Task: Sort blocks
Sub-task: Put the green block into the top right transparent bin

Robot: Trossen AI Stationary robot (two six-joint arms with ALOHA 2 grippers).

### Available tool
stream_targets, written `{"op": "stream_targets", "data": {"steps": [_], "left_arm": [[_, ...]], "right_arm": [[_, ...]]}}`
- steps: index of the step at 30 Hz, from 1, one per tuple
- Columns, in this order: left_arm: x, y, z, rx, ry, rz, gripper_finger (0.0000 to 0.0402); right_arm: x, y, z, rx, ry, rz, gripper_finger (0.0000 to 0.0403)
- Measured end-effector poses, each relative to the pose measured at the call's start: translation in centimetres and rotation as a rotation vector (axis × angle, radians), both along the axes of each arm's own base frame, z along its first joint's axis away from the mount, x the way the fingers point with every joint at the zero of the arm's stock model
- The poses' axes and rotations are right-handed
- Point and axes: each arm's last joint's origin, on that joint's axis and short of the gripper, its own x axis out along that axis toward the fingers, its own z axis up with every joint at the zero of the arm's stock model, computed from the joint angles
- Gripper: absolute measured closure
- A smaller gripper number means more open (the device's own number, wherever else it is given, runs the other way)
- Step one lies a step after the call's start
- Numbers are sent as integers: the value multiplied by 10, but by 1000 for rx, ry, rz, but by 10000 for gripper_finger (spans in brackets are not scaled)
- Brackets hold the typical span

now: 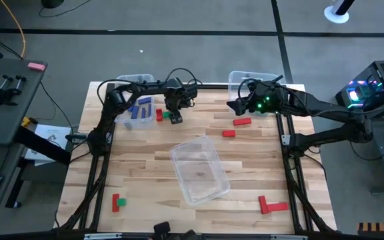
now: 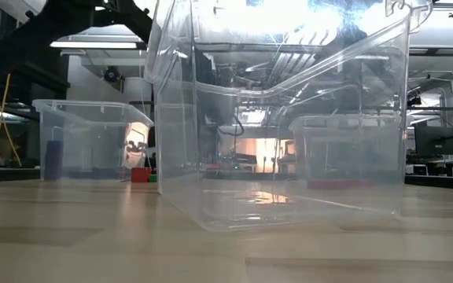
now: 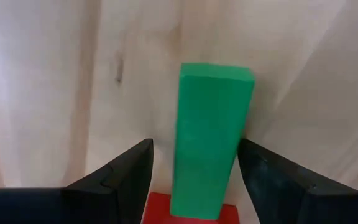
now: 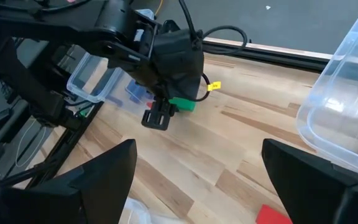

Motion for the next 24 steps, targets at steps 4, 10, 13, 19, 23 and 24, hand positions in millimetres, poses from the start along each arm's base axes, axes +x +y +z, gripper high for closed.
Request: {"op": "stream_targets", "data": {"steps": [4, 10, 13, 19, 23, 24], "left_arm": [[2, -4, -5, -12, 17, -14, 189], [7, -14, -6, -3, 40, -69, 298], [8, -17, -1, 25, 43, -86, 326], [0, -10, 41, 165, -41, -65, 326], [-10, 2, 91, 255, -275, 91, 326], [-10, 3, 104, 265, -362, 125, 326]], "right_arm": [[0, 0, 0, 1, 1, 2, 59], [0, 0, -1, -3, 11, 6, 59], [0, 0, -1, -3, 11, 7, 59], [0, 0, -1, -2, 11, 9, 59], [0, 0, -1, -19, 16, 22, 59], [0, 0, 0, -23, 11, 25, 59]]}}
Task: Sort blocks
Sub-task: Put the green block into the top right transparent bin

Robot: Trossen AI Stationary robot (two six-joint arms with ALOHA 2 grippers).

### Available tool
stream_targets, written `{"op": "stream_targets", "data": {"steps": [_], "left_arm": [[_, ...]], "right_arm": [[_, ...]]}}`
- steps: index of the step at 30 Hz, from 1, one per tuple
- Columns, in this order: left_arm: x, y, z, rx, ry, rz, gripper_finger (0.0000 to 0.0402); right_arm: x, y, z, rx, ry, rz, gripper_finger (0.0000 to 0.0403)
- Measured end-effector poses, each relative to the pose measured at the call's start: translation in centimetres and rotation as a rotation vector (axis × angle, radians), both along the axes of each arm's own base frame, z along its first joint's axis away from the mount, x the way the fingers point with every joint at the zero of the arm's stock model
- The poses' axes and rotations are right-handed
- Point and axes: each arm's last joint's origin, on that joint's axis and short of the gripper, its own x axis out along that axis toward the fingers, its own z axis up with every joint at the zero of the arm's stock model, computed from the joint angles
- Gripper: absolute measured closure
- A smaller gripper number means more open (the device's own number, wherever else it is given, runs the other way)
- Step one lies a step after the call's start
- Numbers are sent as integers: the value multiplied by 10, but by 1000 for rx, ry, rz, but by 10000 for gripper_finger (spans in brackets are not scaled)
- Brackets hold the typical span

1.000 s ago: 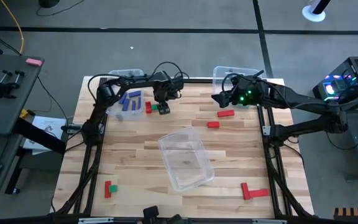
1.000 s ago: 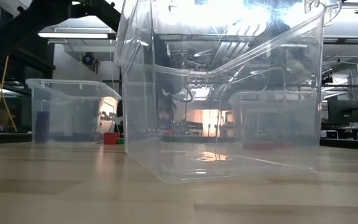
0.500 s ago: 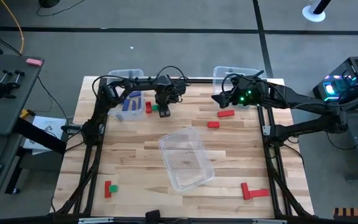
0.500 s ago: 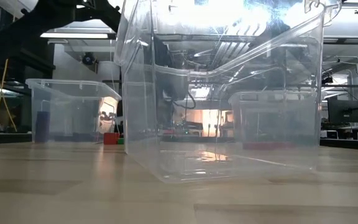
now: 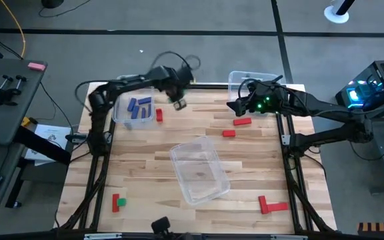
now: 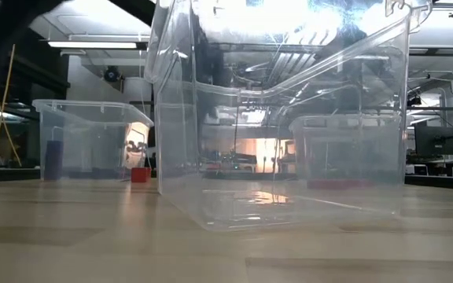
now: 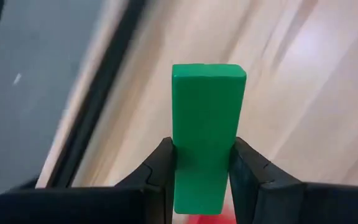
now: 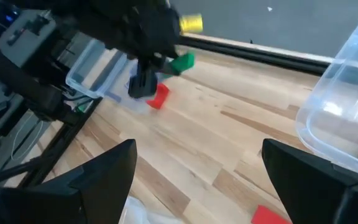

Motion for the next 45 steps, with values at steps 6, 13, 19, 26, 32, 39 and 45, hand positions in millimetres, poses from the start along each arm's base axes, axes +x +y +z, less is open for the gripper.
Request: {"op": "stream_targets", "data": {"steps": [6, 13, 19, 26, 32, 39, 45], "left_arm": [[10, -24, 83, 98, -542, -47, 326], [51, -66, 115, 180, -944, -115, 326], [97, -75, 78, 157, -1077, -86, 326], [123, -47, 38, 201, -1217, -3, 326], [125, -29, 17, 203, -1194, 14, 283], [125, -32, 30, 255, -1246, -39, 120], [119, -48, 44, 117, -1197, -126, 76]], "right_arm": [[8, 3, 14, -93, -126, 45, 59], [16, 10, 50, -259, -463, 116, 59], [16, 20, 75, -378, -697, 189, 59], [17, 27, 77, -388, -714, 216, 59], [17, 29, 76, -379, -705, 225, 59], [17, 29, 76, -384, -703, 224, 59], [17, 29, 76, -382, -703, 227, 59]]}}
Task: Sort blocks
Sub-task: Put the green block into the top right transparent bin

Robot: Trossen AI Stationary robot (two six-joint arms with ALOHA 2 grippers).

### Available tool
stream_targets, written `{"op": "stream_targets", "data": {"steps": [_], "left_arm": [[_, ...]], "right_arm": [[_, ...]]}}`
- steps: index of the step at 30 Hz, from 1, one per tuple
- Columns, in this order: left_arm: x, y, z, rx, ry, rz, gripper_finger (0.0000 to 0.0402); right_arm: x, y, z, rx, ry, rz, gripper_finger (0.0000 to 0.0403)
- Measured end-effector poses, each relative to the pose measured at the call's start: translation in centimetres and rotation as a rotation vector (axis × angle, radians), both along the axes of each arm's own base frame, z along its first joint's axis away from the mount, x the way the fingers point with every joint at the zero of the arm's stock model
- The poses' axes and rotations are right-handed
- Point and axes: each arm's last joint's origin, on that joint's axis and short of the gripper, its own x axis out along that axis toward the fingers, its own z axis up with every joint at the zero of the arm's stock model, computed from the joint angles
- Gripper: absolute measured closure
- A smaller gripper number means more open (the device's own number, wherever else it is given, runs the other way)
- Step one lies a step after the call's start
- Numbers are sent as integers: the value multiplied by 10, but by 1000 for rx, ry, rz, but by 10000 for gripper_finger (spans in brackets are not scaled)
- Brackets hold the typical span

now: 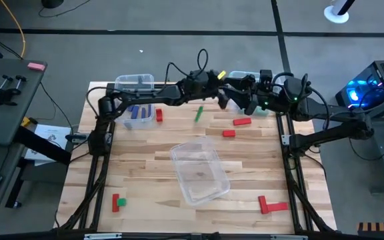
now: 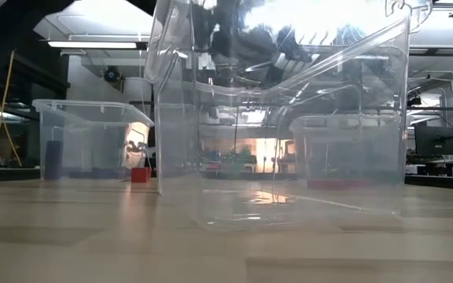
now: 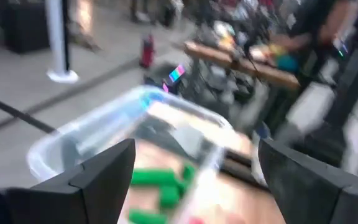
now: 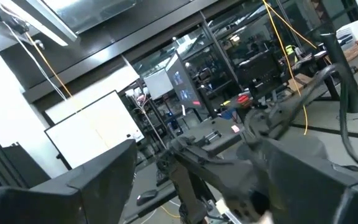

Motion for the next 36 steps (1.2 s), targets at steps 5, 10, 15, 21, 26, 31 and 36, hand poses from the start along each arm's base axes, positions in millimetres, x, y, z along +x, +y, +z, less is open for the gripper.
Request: {"op": "stream_targets", "data": {"steps": [5, 10, 15, 21, 26, 31, 36], "left_arm": [[-28, -10, 17, -57, 233, -16, 76], [-71, -17, 32, -112, 514, 63, 77], [-106, -16, 8, -73, 724, 212, 77], [-129, 5, -57, -357, 895, 101, 77], [-126, 16, -80, -359, 992, 89, 77], [-115, 9, -95, -281, 1074, -4, 77], [-115, 1, -114, -283, 1215, -22, 77]], "right_arm": [[0, 0, -1, -9, 12, 10, 59], [1, 0, -4, -17, 44, 9, 59], [2, 0, -9, -10, 95, 10, 59], [6, 0, -14, 17, 125, 14, 59], [12, -1, -18, 44, 136, 18, 59], [15, -1, -21, 54, 152, 19, 59], [15, -1, -22, 66, 159, 20, 59]]}}
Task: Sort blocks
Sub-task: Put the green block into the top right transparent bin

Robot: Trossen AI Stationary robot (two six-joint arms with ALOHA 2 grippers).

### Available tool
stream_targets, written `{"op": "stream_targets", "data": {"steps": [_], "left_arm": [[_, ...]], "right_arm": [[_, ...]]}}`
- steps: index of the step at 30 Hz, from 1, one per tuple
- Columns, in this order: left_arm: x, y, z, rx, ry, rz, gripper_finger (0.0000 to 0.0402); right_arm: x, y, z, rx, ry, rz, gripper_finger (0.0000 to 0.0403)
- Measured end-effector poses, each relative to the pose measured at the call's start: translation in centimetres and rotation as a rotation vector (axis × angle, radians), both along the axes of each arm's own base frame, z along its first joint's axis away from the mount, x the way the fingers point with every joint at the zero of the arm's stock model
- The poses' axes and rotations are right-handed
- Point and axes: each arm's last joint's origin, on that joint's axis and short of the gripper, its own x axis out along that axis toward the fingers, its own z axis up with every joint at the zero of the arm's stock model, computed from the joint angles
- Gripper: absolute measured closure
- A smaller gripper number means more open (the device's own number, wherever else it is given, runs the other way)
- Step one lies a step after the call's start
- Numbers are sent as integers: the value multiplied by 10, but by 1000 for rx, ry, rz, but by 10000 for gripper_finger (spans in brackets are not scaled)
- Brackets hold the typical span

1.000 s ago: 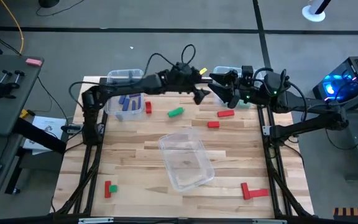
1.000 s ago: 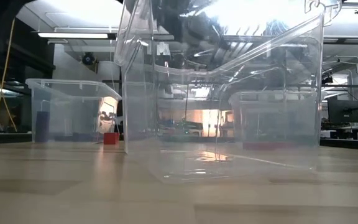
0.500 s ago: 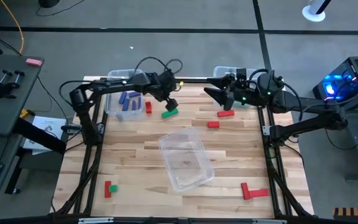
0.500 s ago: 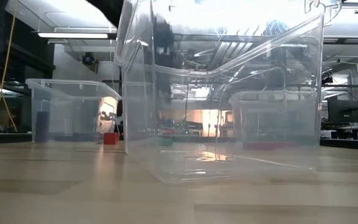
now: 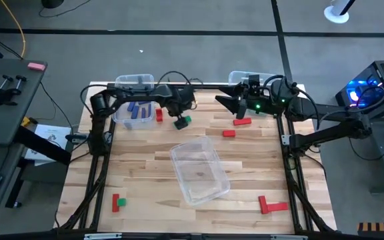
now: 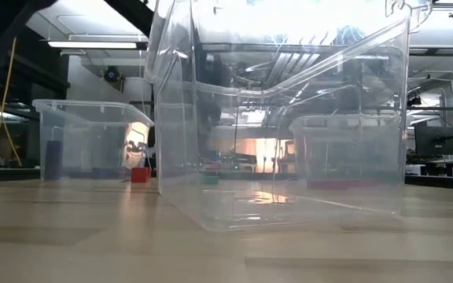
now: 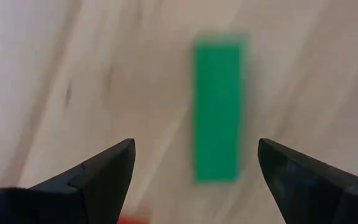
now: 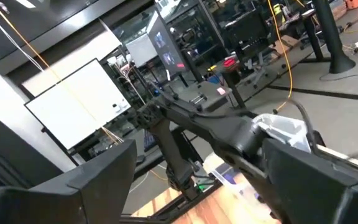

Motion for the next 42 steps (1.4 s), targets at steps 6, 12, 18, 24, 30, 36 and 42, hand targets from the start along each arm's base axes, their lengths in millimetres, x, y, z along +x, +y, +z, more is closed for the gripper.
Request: {"op": "stream_targets", "data": {"steps": [6, 12, 18, 24, 30, 36, 42], "left_arm": [[-5, -3, -15, 25, 152, -8, 77], [0, -6, -17, -10, 113, -16, 77], [2, -17, -18, -54, 117, -47, 80], [5, -19, -14, -49, 113, -78, 87], [8, -13, -2, 27, 134, -76, 87], [16, -27, 13, -36, 125, -167, 87], [19, -47, 1, -40, 143, -218, 87]], "right_arm": [[0, 0, 0, -1, 2, 0, 59], [0, 0, -1, 0, 5, -1, 59], [0, 0, -1, 0, 11, -1, 59], [0, -1, -1, -1, 13, -3, 59], [0, -1, -3, 2, 26, -3, 59], [0, -1, -5, 5, 48, -3, 59], [0, -1, -5, 5, 50, -3, 59]]}}
